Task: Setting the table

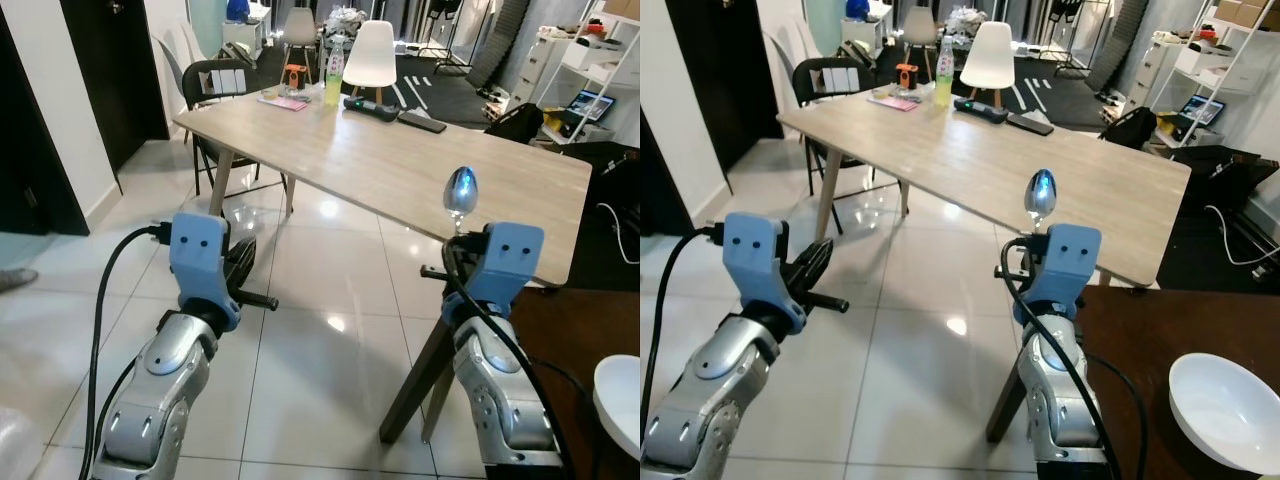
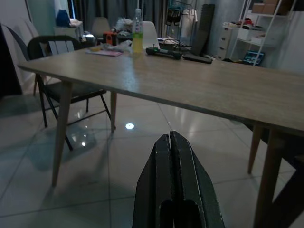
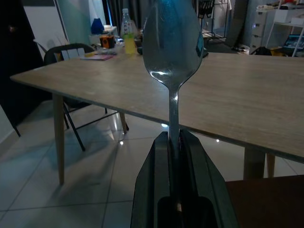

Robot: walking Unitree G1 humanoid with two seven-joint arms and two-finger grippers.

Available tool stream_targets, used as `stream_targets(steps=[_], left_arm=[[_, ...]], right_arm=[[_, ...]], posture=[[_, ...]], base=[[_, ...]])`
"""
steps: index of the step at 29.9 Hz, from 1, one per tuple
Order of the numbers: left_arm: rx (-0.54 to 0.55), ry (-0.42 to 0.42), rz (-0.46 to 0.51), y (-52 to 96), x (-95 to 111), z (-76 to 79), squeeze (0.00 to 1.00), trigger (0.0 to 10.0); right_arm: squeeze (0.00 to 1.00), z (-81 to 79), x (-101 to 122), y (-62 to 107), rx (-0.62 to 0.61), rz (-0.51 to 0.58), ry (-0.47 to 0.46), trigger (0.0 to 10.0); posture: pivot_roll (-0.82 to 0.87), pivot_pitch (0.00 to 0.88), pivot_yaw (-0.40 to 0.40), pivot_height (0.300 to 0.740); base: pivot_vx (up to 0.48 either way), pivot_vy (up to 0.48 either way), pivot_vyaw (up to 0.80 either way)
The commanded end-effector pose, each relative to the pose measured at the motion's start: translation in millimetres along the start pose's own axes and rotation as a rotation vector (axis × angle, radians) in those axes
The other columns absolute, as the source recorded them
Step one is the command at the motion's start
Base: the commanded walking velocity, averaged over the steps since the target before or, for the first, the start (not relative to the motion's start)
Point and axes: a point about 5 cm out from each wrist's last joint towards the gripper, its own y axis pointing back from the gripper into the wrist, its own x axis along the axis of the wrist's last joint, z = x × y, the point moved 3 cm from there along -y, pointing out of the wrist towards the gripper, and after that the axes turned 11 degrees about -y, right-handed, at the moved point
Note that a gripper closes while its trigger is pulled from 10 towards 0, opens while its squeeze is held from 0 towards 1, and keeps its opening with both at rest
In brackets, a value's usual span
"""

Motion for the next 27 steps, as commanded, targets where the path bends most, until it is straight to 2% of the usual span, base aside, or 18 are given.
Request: stream_targets(steps=[1,27], left_arm=[[-0.008,0.005,-0.016,1.3,-5.5,3.4,0.0,10.0],[-0.004,0.005,-0.019,2.6,-7.1,2.2,0.0,10.0]], right_arm=[[0.0,7.5,-2.1,1.6,-0.021,-0.002,0.011,10.0],[0.0,8.7,-8.3,2.8,-0.026,-0.022,0.011,10.0]], posture=[[0.06,0.142,-0.013,0.74],[0.07,0.15,-0.012,0.74]], base=[[0.48,0.0,0.0],[0.48,0.0,0.0]])
